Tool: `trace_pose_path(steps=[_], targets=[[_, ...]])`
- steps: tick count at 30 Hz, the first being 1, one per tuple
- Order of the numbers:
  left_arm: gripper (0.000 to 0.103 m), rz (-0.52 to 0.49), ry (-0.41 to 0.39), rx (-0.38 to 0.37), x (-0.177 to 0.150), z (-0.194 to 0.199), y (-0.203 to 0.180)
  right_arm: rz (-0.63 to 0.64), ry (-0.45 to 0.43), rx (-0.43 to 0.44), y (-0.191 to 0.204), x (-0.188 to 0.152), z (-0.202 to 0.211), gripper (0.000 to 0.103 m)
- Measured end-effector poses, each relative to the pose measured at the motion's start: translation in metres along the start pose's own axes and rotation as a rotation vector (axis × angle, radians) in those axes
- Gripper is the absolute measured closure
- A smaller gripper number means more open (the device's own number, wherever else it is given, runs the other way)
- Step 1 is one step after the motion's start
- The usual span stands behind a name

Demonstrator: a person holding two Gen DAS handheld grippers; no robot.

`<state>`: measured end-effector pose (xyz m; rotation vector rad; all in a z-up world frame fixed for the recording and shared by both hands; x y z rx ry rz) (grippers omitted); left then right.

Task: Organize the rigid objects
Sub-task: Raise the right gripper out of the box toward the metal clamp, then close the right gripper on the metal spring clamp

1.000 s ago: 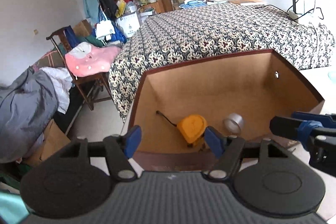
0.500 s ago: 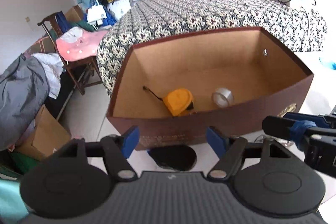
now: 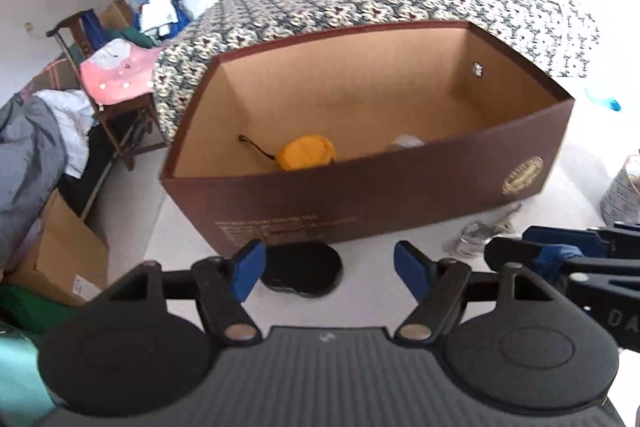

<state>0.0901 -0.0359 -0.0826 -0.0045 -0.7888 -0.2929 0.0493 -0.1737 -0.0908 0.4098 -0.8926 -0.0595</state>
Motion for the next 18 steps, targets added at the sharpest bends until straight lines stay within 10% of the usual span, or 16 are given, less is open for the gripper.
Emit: trace_pose_path(steps=[18], targets=[[0.031, -0.036, 0.001, -0.257, -0.037, -0.015, -0.050, -0.182, -0.015, -0.086, -0.060, -0.004, -0.013, 0.086]])
Point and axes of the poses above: each gripper's, at about its wrist camera, not at the fingertips, and z roughly against the way its jaws point, y to its left, x to its top, the point moved 10 cm from there along -z, roughly the way its jaws point, and after that the axes turned 3 degrees about z, right-handed, at the moved point
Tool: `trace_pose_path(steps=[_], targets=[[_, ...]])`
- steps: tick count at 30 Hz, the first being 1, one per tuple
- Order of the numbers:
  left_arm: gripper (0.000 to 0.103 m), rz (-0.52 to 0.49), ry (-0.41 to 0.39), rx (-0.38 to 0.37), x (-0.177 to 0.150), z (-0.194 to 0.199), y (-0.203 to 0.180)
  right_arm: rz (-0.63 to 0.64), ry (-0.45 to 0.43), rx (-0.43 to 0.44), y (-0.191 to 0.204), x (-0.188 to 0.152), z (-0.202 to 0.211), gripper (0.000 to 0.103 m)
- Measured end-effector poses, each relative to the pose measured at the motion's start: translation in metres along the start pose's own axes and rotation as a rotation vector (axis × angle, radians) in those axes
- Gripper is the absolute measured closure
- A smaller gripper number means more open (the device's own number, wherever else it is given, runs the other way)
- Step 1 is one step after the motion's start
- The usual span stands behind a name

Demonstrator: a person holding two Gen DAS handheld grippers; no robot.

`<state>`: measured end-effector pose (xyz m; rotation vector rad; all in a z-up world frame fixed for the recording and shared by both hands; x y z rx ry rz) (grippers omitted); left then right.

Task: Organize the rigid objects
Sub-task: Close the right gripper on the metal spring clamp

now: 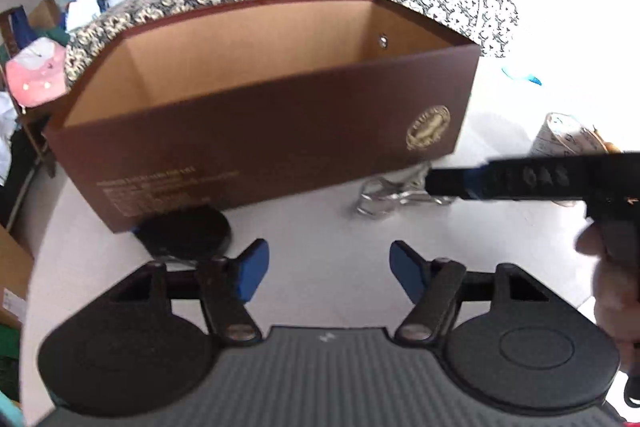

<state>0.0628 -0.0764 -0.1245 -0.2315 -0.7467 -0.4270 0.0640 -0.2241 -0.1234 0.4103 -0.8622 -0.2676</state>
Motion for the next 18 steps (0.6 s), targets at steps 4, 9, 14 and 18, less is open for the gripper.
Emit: trace_pose_path(steps=[4, 9, 14, 18], targets=[[0.031, 0.005, 0.011, -0.044, -0.003, -0.002, -0.005, -0.027, -0.006, 0.016, -0.001, 0.003, -0.005, 0.086], [0.031, -0.006, 0.005, -0.091, -0.004, -0.002, -0.013, -0.043, -0.006, 0.038, 0.002, 0.005, -0.005, 0.087], [0.031, -0.010, 0.015, -0.121, -0.005, -0.007, -0.019, -0.061, 0.044, 0.068, 0.004, 0.001, -0.009, 0.087], [0.031, -0.020, 0.015, -0.139, -0.004, -0.008, -0.022, -0.133, 0.134, 0.181, 0.015, -0.013, -0.009, 0.087]])
Point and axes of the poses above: each gripper's, at about its wrist camera, not at the fingertips, and z roughly against the way its jaws point, y to its left, x to its top, the point moved 10 cm from there along -z, roughly the way its jaws point, and after that the axes turned 3 degrees about z, right-handed, at the moved point
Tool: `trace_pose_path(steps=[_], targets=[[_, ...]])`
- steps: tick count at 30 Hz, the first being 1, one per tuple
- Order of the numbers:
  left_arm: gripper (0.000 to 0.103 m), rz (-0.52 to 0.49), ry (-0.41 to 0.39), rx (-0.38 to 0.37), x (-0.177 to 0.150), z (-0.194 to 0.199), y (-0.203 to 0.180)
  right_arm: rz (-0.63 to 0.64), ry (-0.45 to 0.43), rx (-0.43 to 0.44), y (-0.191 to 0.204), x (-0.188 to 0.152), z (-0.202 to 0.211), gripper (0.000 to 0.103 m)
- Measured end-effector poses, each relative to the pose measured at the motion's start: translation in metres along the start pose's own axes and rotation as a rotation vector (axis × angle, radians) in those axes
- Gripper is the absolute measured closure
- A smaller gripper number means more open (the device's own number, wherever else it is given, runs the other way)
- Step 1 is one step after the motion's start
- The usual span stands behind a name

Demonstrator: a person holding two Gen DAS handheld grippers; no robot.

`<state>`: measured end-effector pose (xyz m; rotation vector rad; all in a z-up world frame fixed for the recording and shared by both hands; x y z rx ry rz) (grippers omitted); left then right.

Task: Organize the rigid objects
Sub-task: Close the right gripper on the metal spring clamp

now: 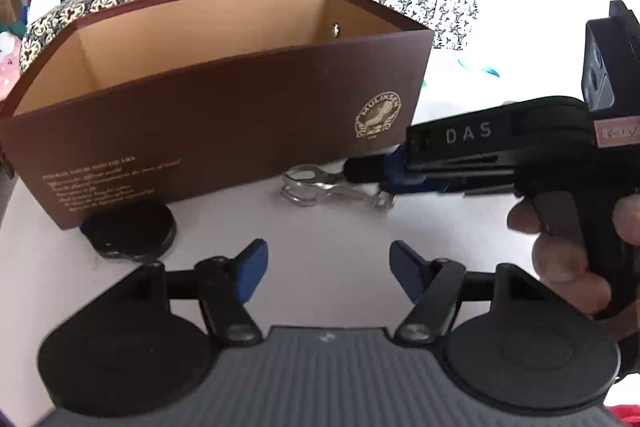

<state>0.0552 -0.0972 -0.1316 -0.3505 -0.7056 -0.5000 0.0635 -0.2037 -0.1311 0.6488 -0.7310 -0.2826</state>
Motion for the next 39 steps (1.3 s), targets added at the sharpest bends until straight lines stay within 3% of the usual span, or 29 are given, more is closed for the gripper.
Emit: trace_pose_path(steps=[3, 6, 9, 11, 14, 18, 21, 22, 23, 29, 39], targets=[[0.030, -0.009, -0.006, -0.008, 0.000, 0.001, 0.000, -0.025, 0.072, 0.111, 0.015, -0.013, -0.001, 0.087], [0.030, -0.001, -0.011, -0.007, 0.000, 0.002, 0.007, 0.024, 0.069, 0.172, 0.029, -0.013, 0.007, 0.087], [0.034, 0.023, -0.006, -0.005, 0.000, 0.000, 0.011, 0.066, 0.007, 0.106, 0.023, 0.000, 0.013, 0.087], [0.047, 0.036, 0.003, -0.011, 0.001, -0.003, 0.013, 0.089, -0.020, 0.028, 0.012, 0.004, 0.011, 0.087], [0.055, 0.045, 0.022, -0.025, 0.004, -0.010, 0.011, 0.137, -0.029, -0.045, 0.003, 0.001, 0.006, 0.087], [0.056, 0.038, 0.034, -0.049, 0.008, -0.018, 0.001, 0.151, -0.010, -0.005, 0.008, -0.002, 0.002, 0.088], [0.057, 0.016, 0.037, -0.027, 0.011, -0.027, -0.002, 0.173, 0.004, -0.023, 0.011, 0.000, -0.008, 0.088], [0.063, 0.014, 0.041, -0.018, 0.011, -0.030, -0.001, 0.172, 0.009, -0.027, 0.010, 0.001, -0.010, 0.088], [0.075, 0.016, 0.049, -0.016, 0.011, -0.034, 0.000, 0.168, 0.014, -0.025, 0.008, 0.002, -0.013, 0.088], [0.087, 0.021, 0.044, -0.007, 0.015, -0.038, 0.008, 0.163, 0.016, 0.003, 0.014, 0.002, -0.021, 0.089], [0.090, -0.068, 0.032, 0.030, 0.013, -0.035, 0.002, 0.207, 0.027, 0.003, 0.023, -0.005, -0.021, 0.094]])
Point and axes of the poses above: each gripper's, at about its wrist camera, not at the fingertips, and z roughly against the way its jaws point, y to its left, x to its top, the point moved 10 cm from there along -z, roughly the way its jaws point, and after that the axes turned 3 degrees about z, right-handed, at the moved point
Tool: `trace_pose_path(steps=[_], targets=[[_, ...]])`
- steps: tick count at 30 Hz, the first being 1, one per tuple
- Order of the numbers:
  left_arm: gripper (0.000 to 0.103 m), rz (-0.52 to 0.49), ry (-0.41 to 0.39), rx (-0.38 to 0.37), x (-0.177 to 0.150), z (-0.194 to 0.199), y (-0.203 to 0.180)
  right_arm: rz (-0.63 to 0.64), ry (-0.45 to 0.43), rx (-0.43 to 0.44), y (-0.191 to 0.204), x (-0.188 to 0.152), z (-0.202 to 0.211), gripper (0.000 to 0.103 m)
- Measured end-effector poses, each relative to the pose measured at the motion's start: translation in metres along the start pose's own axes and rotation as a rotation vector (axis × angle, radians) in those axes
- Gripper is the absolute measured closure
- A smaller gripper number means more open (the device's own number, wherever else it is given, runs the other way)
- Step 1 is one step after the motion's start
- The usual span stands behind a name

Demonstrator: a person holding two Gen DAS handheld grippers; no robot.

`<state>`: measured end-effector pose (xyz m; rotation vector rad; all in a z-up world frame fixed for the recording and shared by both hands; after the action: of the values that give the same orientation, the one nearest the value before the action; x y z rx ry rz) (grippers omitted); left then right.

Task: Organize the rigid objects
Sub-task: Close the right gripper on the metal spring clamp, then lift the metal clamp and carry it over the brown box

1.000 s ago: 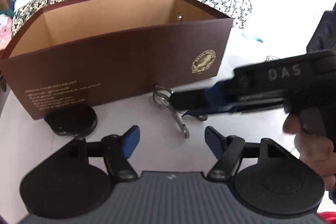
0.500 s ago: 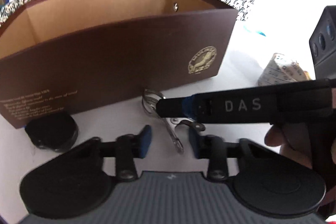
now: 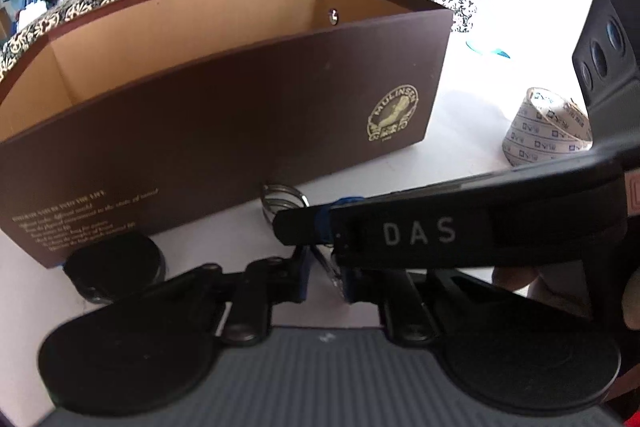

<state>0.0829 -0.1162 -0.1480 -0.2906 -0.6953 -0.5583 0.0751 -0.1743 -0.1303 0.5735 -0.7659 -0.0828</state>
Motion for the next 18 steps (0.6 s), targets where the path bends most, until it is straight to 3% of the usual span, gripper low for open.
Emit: trace_pose_path(steps=[10, 18], targets=[[0.091, -0.095, -0.036, 0.002, -0.001, 0.023, -0.025, -0.032, -0.055, -0.010, 0.005, -0.005, 0.036, 0.101], [0.092, -0.172, -0.156, -0.020, 0.028, 0.070, -0.048, -0.011, -0.178, 0.003, 0.024, 0.019, 0.086, 0.103]])
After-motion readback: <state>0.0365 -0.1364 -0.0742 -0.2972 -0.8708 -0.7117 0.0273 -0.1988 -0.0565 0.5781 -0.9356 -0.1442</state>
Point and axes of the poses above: each gripper's, at about its wrist camera, not at the fingertips, and z roughly against the way its jaws point, y to its left, x to its top, the point moved 10 cm from there along -z, roughly the way its jaws point, and after that the axes turned 3 degrees about z, right-handed, at the moved point
